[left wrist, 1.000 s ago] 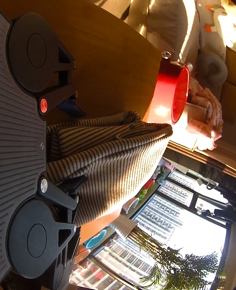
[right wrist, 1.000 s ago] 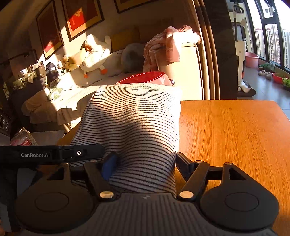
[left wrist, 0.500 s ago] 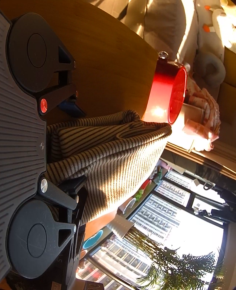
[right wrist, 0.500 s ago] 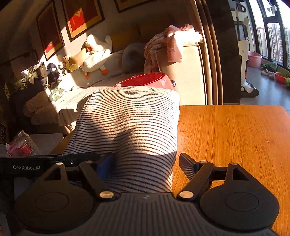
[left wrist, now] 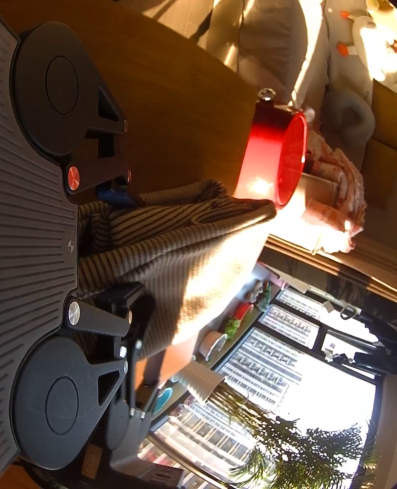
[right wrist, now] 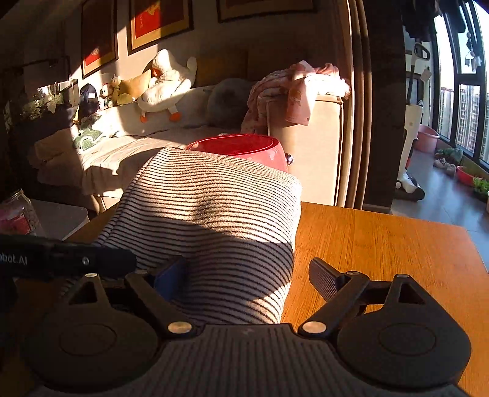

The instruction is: Fold clothes

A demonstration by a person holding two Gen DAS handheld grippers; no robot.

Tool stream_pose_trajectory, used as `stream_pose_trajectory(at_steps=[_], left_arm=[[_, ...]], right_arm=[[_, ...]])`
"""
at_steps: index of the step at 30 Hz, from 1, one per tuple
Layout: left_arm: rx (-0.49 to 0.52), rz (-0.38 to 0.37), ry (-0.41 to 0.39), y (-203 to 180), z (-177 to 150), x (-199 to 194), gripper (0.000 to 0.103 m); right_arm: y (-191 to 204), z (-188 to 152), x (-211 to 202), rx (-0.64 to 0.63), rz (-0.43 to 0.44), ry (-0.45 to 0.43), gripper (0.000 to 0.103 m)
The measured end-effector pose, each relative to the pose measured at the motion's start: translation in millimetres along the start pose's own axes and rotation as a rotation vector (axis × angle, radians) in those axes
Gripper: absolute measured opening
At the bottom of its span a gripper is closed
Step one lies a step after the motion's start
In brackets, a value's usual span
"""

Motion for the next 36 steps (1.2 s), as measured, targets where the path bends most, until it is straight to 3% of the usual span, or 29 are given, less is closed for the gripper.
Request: stream_pose_trajectory(at_steps=[2, 4, 6, 10, 12, 16, 17, 18, 20, 23, 28, 30, 34, 36], left_arm=[[0.052, -0.002, -0.088, -9.8, 26.0, -12.3, 0.05], [0.096, -0.044, -0.099, -24.6, 44.4, -8.9, 0.05], [0.11, -0.095, -0.058, -37.7, 55.9, 9.8, 0.05], [0.11, -0.061, 0.052, -34.1, 54.2, 60.6, 0.049], [0.091, -0.036, 0.093, -22.3, 46.1, 81.7, 0.049], [0.037, -0.069, 0.103, -13.2, 45.6, 85.6, 0.048], [0.023, -0.077, 0.107, -10.8, 46.7, 85.8, 0.048], [0.009, -0.083, 0.109, -8.2, 48.0, 85.6, 0.048], [-0.021, -0.088, 0.109, -0.4, 48.4, 85.2, 0.048], [-0.061, -0.101, 0.102, 7.8, 48.2, 87.1, 0.046], [-0.002, -0.069, 0.051, -3.8, 45.6, 75.9, 0.049], [0.004, -0.045, 0.041, -8.6, 44.8, 62.6, 0.054], [0.037, 0.016, 0.015, -22.5, 41.8, 30.7, 0.079], [0.062, 0.041, 0.01, -29.4, 34.4, 15.3, 0.083]], right_arm=[[-1.3, -0.4, 0.6, 0.011, 0.008, 0.007, 0.089], [-2.6, -0.9, 0.8, 0.02, 0.014, 0.01, 0.089], [-2.6, -0.9, 0.4, 0.018, 0.013, 0.012, 0.089], [-1.1, 1.7, -7.4, 0.006, 0.009, 0.034, 0.092], [0.2, 1.4, -15.5, 0.022, 0.046, 0.056, 0.092], [8.9, -7.4, -24.9, 0.054, 0.146, 0.115, 0.095], [10.8, -11.4, -23.4, 0.073, 0.173, 0.13, 0.091], [12.3, -12.8, -24.0, 0.096, 0.2, 0.129, 0.069], [8.5, -3.5, -32.0, 0.119, 0.21, 0.092, 0.055], [-1.5, 4.3, -33.5, 0.089, 0.164, 0.077, 0.05], [-15.4, -12.4, -21.5, 0.112, 0.122, 0.106, 0.066], [-18.8, -16.1, -23.7, 0.133, 0.095, 0.093, 0.081], [-14.6, -21.3, -43.4, 0.123, 0.06, 0.057, 0.091], [-13.3, -26.1, -55.1, 0.118, 0.04, 0.044, 0.101]])
Point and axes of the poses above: each gripper's, at about its wrist camera, not at the fingertips, and x roughly the way its jaws point, y to its left, z to its top, the point moved 8 cm from there along x, roughly the way its jaws point, and after that the axes turned 3 degrees about z, right-handed, at the moved point
